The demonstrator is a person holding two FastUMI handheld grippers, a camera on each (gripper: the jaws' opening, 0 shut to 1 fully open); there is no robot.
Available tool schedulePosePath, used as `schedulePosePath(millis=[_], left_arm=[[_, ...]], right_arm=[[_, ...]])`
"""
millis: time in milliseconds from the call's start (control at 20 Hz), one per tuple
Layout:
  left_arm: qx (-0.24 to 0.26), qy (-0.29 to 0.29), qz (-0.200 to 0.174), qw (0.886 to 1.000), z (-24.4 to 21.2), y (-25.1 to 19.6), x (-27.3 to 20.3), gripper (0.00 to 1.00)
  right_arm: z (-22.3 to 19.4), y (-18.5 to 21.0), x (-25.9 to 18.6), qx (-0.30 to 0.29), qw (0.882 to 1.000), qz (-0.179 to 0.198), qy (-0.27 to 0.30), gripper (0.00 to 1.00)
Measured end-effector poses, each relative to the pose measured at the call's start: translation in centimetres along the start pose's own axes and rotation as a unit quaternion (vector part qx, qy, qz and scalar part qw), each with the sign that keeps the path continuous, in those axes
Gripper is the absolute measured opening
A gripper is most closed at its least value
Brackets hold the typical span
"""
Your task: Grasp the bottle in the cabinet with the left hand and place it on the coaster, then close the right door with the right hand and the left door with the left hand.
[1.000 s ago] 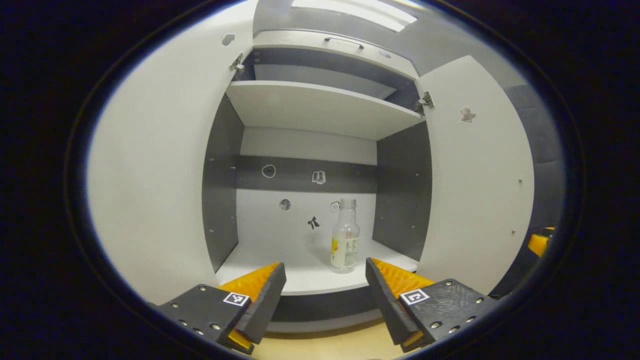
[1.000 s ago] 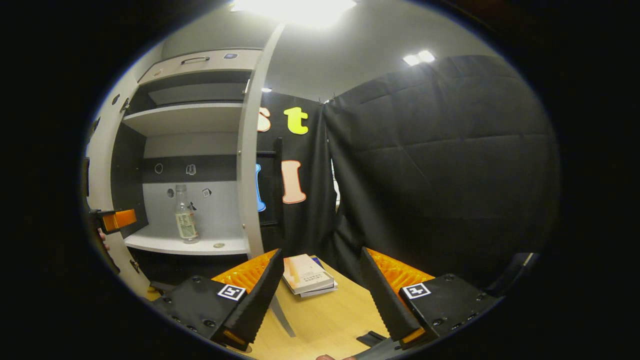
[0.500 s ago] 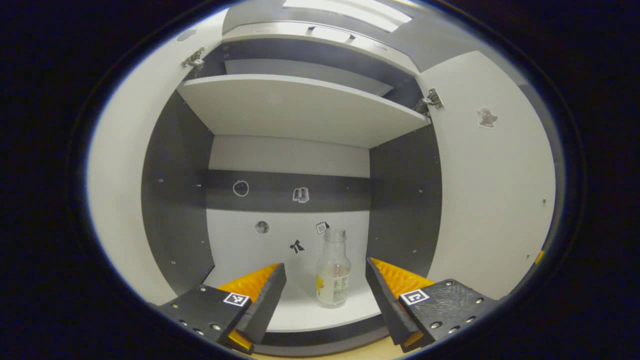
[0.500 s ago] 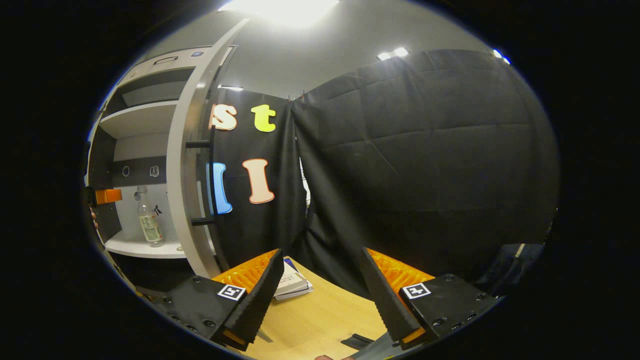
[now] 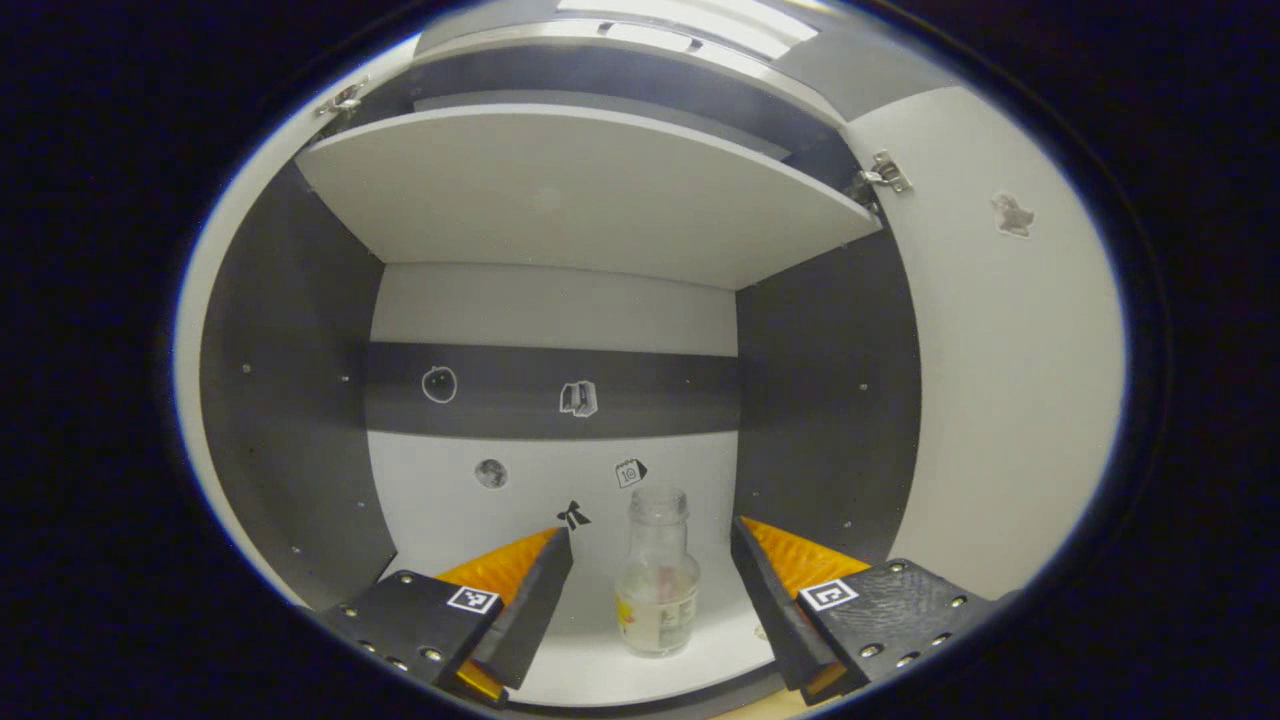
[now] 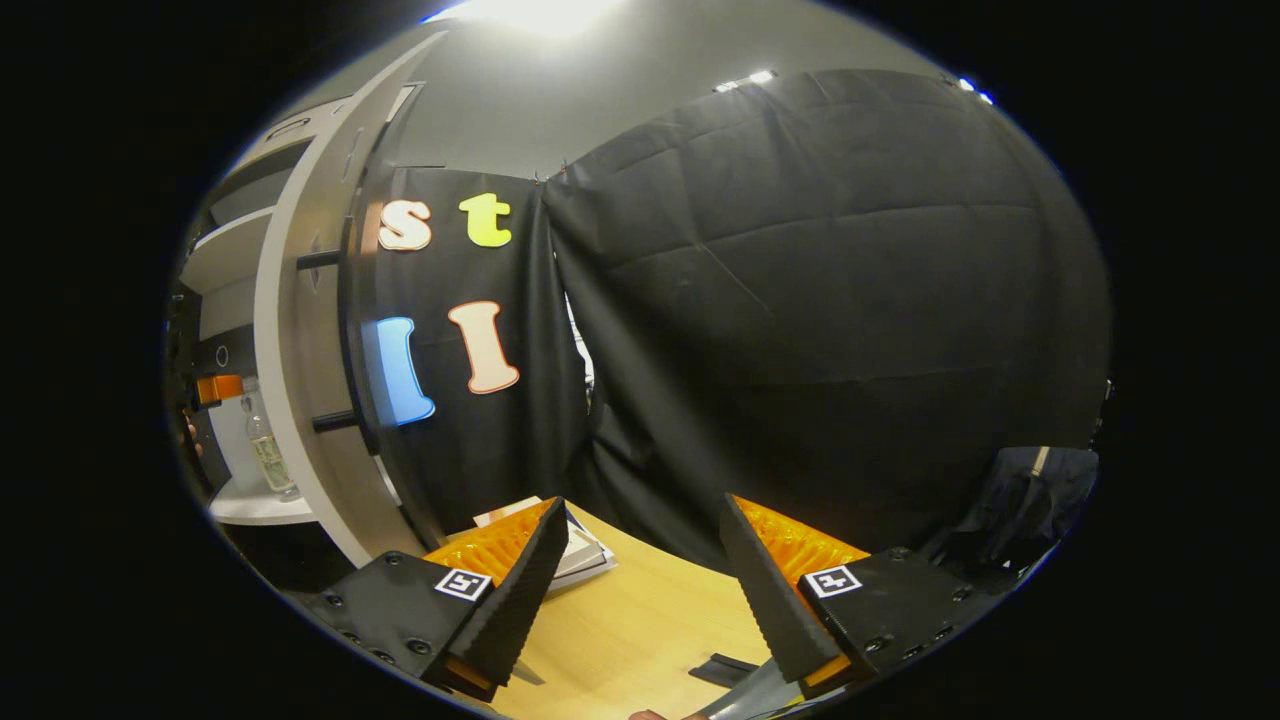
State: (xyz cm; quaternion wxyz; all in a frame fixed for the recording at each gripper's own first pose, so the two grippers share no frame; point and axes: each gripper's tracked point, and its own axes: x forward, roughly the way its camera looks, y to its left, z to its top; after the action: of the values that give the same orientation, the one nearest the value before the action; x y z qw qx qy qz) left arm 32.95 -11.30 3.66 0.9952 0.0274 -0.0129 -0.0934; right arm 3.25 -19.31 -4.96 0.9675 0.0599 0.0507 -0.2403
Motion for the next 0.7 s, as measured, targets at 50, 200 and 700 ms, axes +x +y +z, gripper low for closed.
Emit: schedulePosePath(millis=[50,200,700], left_arm=[[0.004,0.002,-0.004,1.000,-0.2,-0.4,0.6,0.93],[-0.005,0.004,-0.011,1.000,-1.1,-0.7,2.2,0.93],[0.004,0.016,0.001,1.000,-3.1,-0.3,6.1,0.92]], right_arm=[[0.0,-0.2,0.1,0.003,1.000,-0.007,-0.001,0.98],[-0.1,-2.0,0.6,0.009,1.000,-0.030,0.001,0.98],[-1.0,-4.2,1.9,-0.022,0.998,-0.052,0.032,0.98]])
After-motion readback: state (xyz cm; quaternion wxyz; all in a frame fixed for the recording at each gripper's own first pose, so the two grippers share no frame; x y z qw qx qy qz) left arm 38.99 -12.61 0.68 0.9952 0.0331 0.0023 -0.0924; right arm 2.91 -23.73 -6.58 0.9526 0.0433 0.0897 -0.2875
